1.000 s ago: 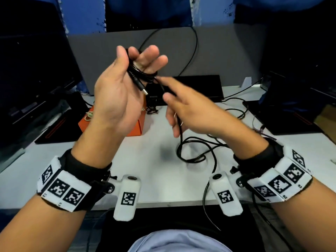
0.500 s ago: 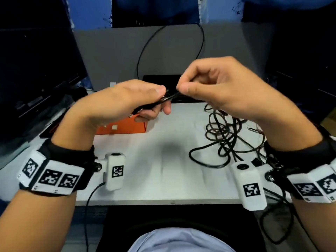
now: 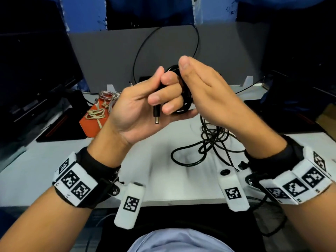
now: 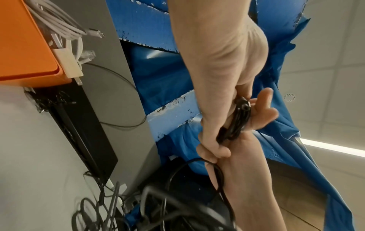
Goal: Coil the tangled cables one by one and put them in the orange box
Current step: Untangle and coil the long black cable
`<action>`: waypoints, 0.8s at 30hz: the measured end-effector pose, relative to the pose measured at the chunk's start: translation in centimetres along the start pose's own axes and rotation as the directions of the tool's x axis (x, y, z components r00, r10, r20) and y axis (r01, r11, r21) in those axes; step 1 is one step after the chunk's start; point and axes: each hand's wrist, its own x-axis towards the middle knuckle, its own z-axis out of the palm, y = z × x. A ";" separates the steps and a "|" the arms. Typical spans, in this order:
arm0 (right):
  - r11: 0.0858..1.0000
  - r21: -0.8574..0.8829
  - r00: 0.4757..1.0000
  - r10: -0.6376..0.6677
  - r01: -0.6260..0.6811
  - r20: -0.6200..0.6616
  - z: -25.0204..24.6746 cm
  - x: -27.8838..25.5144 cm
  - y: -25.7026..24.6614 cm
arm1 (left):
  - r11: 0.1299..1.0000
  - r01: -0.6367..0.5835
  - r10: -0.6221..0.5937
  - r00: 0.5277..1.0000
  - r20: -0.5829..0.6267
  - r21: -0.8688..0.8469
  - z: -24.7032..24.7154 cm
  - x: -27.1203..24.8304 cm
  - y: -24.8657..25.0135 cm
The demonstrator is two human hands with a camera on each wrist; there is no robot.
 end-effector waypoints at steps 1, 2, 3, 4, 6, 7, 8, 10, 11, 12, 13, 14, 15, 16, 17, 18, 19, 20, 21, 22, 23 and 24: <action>1.000 0.009 1.000 -0.010 0.010 0.009 -0.1 -0.1 -0.2 | 1.000 0.017 -0.017 1.000 -0.016 0.009 0.1 -0.2 0.4; 1.000 0.023 0.999 -0.022 0.021 0.023 -0.2 -0.3 -0.4 | 0.998 0.045 -0.044 0.999 -0.020 0.045 0.1 -0.3 0.7; 0.999 0.045 0.998 -0.033 0.031 0.048 -0.2 -0.4 -0.7 | 0.988 0.077 -0.072 0.997 -0.038 0.132 0.0 -0.5 0.9; 0.997 0.064 0.995 -0.044 0.038 0.085 -0.2 -0.6 -1.0 | 0.963 0.112 -0.097 0.993 -0.071 0.245 0.0 -0.7 1.1; 0.996 0.053 0.989 -0.071 0.065 0.131 -0.1 -0.6 -1.2 | 0.910 0.113 -0.077 0.991 -0.106 0.399 0.1 -1.1 1.5; 0.996 0.043 0.988 -0.089 0.084 0.130 -0.1 -0.6 -1.2 | 0.898 0.091 -0.048 0.993 -0.112 0.430 0.4 -1.2 1.6; 0.994 0.053 0.988 -0.101 0.095 0.120 -0.1 -0.5 -1.2 | 0.891 0.061 -0.009 0.993 -0.117 0.450 0.7 -1.3 1.5; 0.986 0.138 0.991 -0.104 0.092 0.081 0.0 -0.1 -1.0 | 0.873 -0.031 0.125 0.979 -0.160 0.488 1.5 -0.9 0.8; 0.979 0.185 0.994 -0.099 0.088 0.049 -0.1 0.1 -0.8 | 0.853 -0.091 0.212 0.960 -0.181 0.514 1.9 -0.6 0.2; 0.971 0.225 0.996 -0.089 0.083 0.014 -0.2 0.3 -0.7 | 0.833 -0.142 0.281 0.941 -0.188 0.535 2.3 -0.2 -0.4; 0.963 0.260 0.997 -0.077 0.078 -0.014 -0.3 0.4 -0.5 | 0.827 -0.178 0.318 0.930 -0.183 0.533 2.8 0.2 -1.0; 0.958 0.275 0.997 -0.071 0.077 -0.032 -0.4 0.5 -0.2 | 0.835 -0.199 0.330 0.927 -0.178 0.514 3.0 0.4 -1.3; 0.964 0.253 0.996 -0.076 0.083 -0.038 -0.5 0.6 0.1 | 0.850 -0.208 0.329 0.927 -0.179 0.484 3.1 0.6 -1.3; 0.976 0.200 0.996 -0.085 0.088 -0.025 -0.6 0.7 0.4 | 0.863 -0.215 0.331 0.924 -0.193 0.457 2.9 0.6 -0.9; 0.987 0.134 0.996 -0.092 0.090 0.006 -0.9 0.8 0.8 | 0.872 -0.220 0.339 0.916 -0.216 0.436 2.5 0.5 -0.2; 0.993 0.075 0.995 -0.093 0.089 0.045 -1.2 1.0 1.0 | 0.877 -0.231 0.352 0.905 -0.238 0.421 2.1 0.2 0.6; 0.995 0.027 0.992 -0.096 0.095 0.078 -1.6 1.1 1.3 | 0.878 -0.252 0.374 0.892 -0.254 0.407 1.6 -0.1 1.6; 0.994 -0.003 0.990 -0.106 0.107 0.087 -2.0 1.3 1.5 | 0.878 -0.284 0.398 0.881 -0.258 0.385 1.1 -0.5 2.6; 0.993 -0.020 0.991 -0.115 0.117 0.069 -2.6 1.5 1.7 | 0.875 -0.315 0.420 0.871 -0.254 0.366 0.5 -1.0 3.7; 0.993 -0.020 0.993 -0.112 0.113 0.025 -3.1 1.7 2.0 | 0.872 -0.339 0.437 0.864 -0.248 0.353 0.0 -1.4 4.8; 0.995 0.002 0.994 -0.100 0.100 -0.032 -3.8 1.9 2.3 | 0.867 -0.351 0.448 0.860 -0.243 0.354 -0.5 -1.9 5.7; 0.996 0.030 0.992 -0.085 0.088 -0.090 -4.5 2.1 2.7 | 0.863 -0.347 0.450 0.858 -0.247 0.368 -1.1 -2.2 6.4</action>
